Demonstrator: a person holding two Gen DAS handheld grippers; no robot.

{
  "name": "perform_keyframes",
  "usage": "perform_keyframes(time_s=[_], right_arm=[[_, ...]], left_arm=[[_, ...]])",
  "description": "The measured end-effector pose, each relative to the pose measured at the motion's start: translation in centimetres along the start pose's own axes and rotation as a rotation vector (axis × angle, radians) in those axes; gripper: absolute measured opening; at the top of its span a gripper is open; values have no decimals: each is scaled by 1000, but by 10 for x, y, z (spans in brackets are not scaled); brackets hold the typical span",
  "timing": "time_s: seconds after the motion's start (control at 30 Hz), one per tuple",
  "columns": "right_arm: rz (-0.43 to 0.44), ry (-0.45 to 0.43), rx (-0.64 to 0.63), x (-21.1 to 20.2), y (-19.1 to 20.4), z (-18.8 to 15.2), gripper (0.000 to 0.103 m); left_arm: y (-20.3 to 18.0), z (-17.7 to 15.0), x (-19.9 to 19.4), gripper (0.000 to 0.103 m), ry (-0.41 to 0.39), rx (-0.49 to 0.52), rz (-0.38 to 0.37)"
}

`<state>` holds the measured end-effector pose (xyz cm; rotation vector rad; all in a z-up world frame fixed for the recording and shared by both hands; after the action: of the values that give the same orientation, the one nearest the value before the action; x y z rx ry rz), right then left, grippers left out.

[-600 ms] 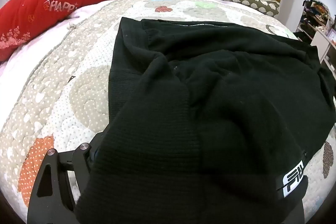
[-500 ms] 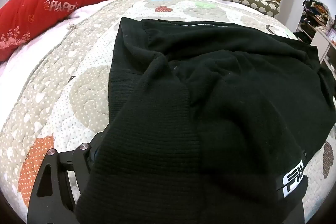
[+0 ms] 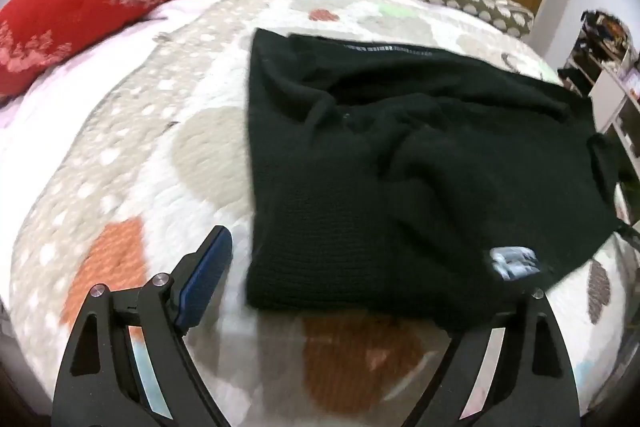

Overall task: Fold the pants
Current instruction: 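Lower the left gripper onto the black garment's labelled waistband edge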

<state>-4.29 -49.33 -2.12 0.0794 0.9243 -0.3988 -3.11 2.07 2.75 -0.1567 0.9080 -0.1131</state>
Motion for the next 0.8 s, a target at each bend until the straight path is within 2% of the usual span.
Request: perform_keyframes(time_s=[0.13, 0.3, 0.4, 0.53, 0.67, 0.8], right_arm=[[-1, 0, -1, 0, 0, 0, 103], [1, 0, 1, 0, 0, 0, 103], [1, 0, 1, 0, 0, 0, 103], [1, 0, 1, 0, 0, 0, 103], [7, 1, 1, 0, 0, 0, 103], [62, 8, 11, -4, -8, 1, 103]], left_arm=[[1, -6, -41, 87, -79, 9, 32], [-5, -11, -65, 87, -100, 6, -4], [-12, -11, -72, 87, -122, 5, -26], [-24, -9, -78, 87, -140, 11, -90], [-40, -10, -76, 87, -128, 35, -84], [-40, -13, -66, 87, -98, 5, -106]])
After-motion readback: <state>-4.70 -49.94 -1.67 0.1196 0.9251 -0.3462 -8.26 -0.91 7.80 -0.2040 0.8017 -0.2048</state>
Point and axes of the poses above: each gripper's, at about its wrist camera, not at the fingertips, and x roughly the way its jaws point, y to its left, z to its top, the point moved 1 cm from there along x, roughly the way its jaws point, and after that the axes turned 8 degrees about -z, right-handed, at the moved point
